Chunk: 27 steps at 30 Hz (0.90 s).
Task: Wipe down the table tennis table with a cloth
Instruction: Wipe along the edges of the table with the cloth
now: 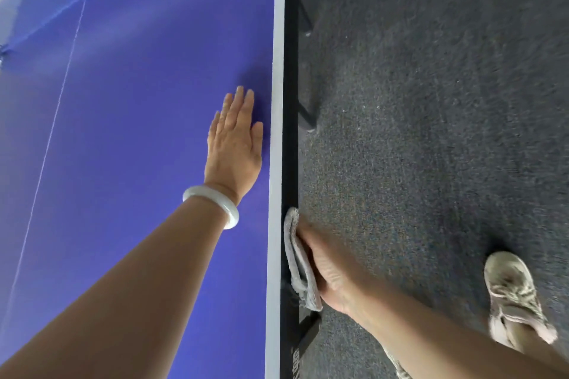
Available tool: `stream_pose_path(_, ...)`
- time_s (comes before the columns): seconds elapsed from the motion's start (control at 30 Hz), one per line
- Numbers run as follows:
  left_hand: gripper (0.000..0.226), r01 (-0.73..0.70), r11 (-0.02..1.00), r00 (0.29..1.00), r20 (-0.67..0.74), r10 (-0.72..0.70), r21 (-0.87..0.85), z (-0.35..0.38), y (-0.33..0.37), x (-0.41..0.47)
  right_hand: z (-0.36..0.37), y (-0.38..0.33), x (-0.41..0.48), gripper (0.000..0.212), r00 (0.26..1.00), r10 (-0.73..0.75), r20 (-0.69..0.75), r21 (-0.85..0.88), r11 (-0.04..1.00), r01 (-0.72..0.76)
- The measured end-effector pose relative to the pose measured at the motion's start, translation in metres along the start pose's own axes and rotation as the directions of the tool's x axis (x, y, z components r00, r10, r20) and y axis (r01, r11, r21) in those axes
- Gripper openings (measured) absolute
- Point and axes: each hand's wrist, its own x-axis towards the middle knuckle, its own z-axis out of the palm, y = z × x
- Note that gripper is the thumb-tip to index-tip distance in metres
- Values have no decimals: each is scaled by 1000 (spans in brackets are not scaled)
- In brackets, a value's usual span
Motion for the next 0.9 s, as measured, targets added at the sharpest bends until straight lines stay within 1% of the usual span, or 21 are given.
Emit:
stream_pose_path(0.03,50,-2,1000,1000,6,2,-7,4,-3,5,1,5,0,52,994,-76,-74,-3,997,76)
stream_pose_path(0.1,49,-2,999,1000,-10,1,-52,9,-6,8,7,19,0,34,953,-207,-220,-37,978,204)
stream_pose_path(0.17,51,-4,996,1000,-25,1,-88,10,-9,7,22,32,2,15,903,-288,-319,-206,951,230)
stream_pose_path(0.2,52,-5,995,1000,-25,3,-98,9,-10,7,30,33,6,14,882,-323,-344,-290,930,227)
stream_pose_path(0.23,53,-5,994,1000,-23,2,-106,9,-11,7,37,30,11,16,866,-352,-357,-322,916,240)
stream_pose_path(0.3,52,-6,994,1000,-22,3,-110,10,-12,8,48,0,31,25,840,-426,-337,-314,892,326)
stream_pose_path(0.37,52,-12,994,1000,-21,9,-110,11,-13,8,52,-51,62,33,812,-521,-263,-301,844,444)
stream_pose_path(0.4,52,-13,994,1000,-20,10,-111,11,-14,7,53,-81,78,35,799,-559,-222,-321,816,481)
stream_pose_path(0.47,52,-16,994,1000,-16,14,-109,11,-14,7,58,-132,101,34,764,-626,-155,-351,758,550)
stream_pose_path(0.5,52,-20,994,1000,-17,18,-107,11,-13,8,59,-143,107,30,743,-654,-146,-361,734,575)
stream_pose_path(0.57,52,-22,994,1000,-23,19,-112,12,-13,8,57,-130,102,37,693,-708,-139,-460,666,588)
stream_pose_path(0.63,55,-2,992,1000,-24,-1,-130,13,-13,7,54,-84,73,55,671,-738,-74,-579,579,573)
stream_pose_path(0.7,56,0,992,1000,-27,-3,-123,13,-14,6,52,-31,39,62,642,-766,-6,-670,480,566)
stream_pose_path(0.73,56,-7,993,1000,-30,4,-119,13,-14,6,49,-11,28,65,637,-771,7,-673,468,573)
stream_pose_path(0.77,56,-11,993,999,-33,7,-119,13,-14,6,45,-4,22,65,639,-769,14,-647,481,592)
stream_pose_path(0.8,56,-10,992,999,-34,6,-124,13,-13,7,42,-8,24,60,653,-757,19,-601,513,612)
stream_pose_path(0.83,56,-6,991,1000,-32,2,-130,12,-13,7,43,-19,32,55,661,-750,32,-558,535,634)
stream_pose_path(0.9,55,4,989,1000,-24,-8,-146,11,-12,6,49,-68,58,54,700,-709,87,-482,585,652)
